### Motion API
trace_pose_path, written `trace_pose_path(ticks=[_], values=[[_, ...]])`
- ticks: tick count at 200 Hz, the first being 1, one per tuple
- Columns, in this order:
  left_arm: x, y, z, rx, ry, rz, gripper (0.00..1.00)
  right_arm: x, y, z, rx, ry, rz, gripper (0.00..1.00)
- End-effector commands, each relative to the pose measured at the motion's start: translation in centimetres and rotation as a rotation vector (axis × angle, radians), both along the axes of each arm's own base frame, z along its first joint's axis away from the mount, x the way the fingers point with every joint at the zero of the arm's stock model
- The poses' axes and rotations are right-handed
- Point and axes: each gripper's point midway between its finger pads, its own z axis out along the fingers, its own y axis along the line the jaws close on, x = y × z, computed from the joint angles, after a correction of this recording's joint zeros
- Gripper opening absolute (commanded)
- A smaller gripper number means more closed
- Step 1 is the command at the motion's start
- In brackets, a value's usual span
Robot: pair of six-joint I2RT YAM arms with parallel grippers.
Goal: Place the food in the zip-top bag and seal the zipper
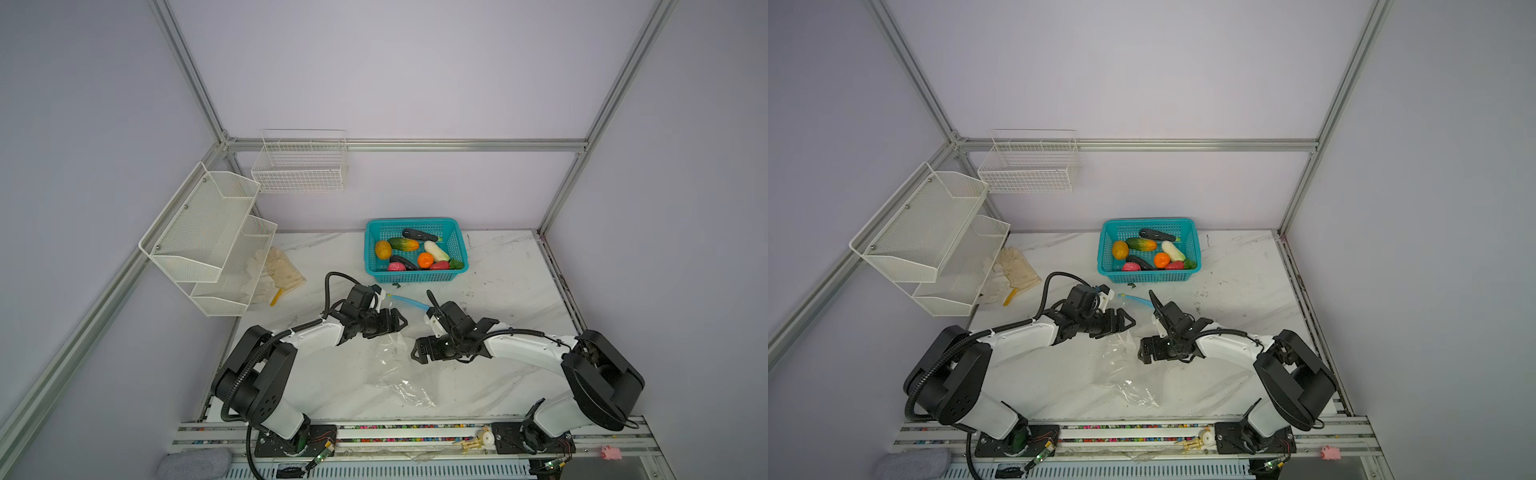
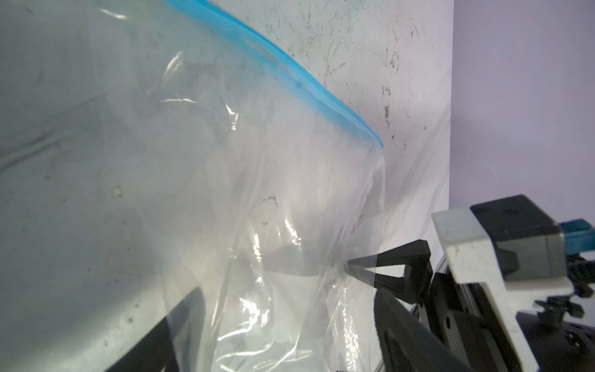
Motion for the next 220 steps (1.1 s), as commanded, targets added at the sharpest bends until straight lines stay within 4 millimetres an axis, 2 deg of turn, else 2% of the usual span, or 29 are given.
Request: trace_pose_path(ticks=[1, 45, 83, 112, 114, 124, 125, 142, 161, 167, 181, 197, 220], values=[[2.2, 0.0, 2.4, 0.021, -0.071, -0.004, 0.82, -0.7, 1.3, -0.1, 0.034, 0.031, -0.001, 0.97], [3.4, 3.5, 2.1, 0.077, -0.055, 0.07, 0.84, -1.2, 0.7, -0.1, 0.028, 0.03, -0.033, 0.97], [3.4, 5.9, 2.3, 0.113, -0.043, 0.107, 0.85, -1.3, -0.1, 0.7, 0.003, 0.013, -0.04, 0.97], [2.1, 7.3, 3.4, 0.154, -0.026, 0.116, 0.86, -0.2, -1.4, 2.9, -0.033, -0.066, -0.088, 0.97], [2.0, 7.4, 3.5, 0.158, -0.025, 0.116, 0.87, 0.0, -1.4, 3.7, -0.02, -0.088, -0.089, 0.97], [1.2, 8.0, 3.4, 0.183, -0.005, 0.12, 0.88, 0.5, -1.6, 4.7, -0.018, -0.132, -0.088, 0.97], [1.2, 8.0, 3.9, 0.179, -0.019, 0.12, 0.88, 0.5, -1.6, 4.7, -0.019, -0.134, -0.088, 0.97], [-0.2, 9.0, 4.9, 0.21, 0.004, 0.137, 0.88, 1.8, -1.7, 5.7, -0.046, -0.201, -0.079, 0.97], [-1.8, 9.1, 6.0, 0.17, 0.026, 0.157, 0.89, 3.8, -1.9, 6.6, -0.09, -0.276, -0.071, 0.96], [-2.3, 9.1, 6.4, 0.154, 0.025, 0.162, 0.92, 4.6, -1.9, 6.2, -0.12, -0.287, -0.068, 0.96], [-3.6, 9.2, 7.2, 0.137, 0.016, 0.169, 0.96, 6.8, -1.8, 7.1, -0.152, -0.36, -0.056, 0.95], [-5.6, 8.7, 7.3, 0.156, 0.022, 0.134, 0.95, 9.8, -1.9, 7.6, -0.192, -0.442, -0.044, 0.95], [-8.0, 7.7, 7.2, 0.195, 0.081, 0.055, 0.93, 13.4, -1.8, 7.0, -0.185, -0.49, -0.024, 0.93]])
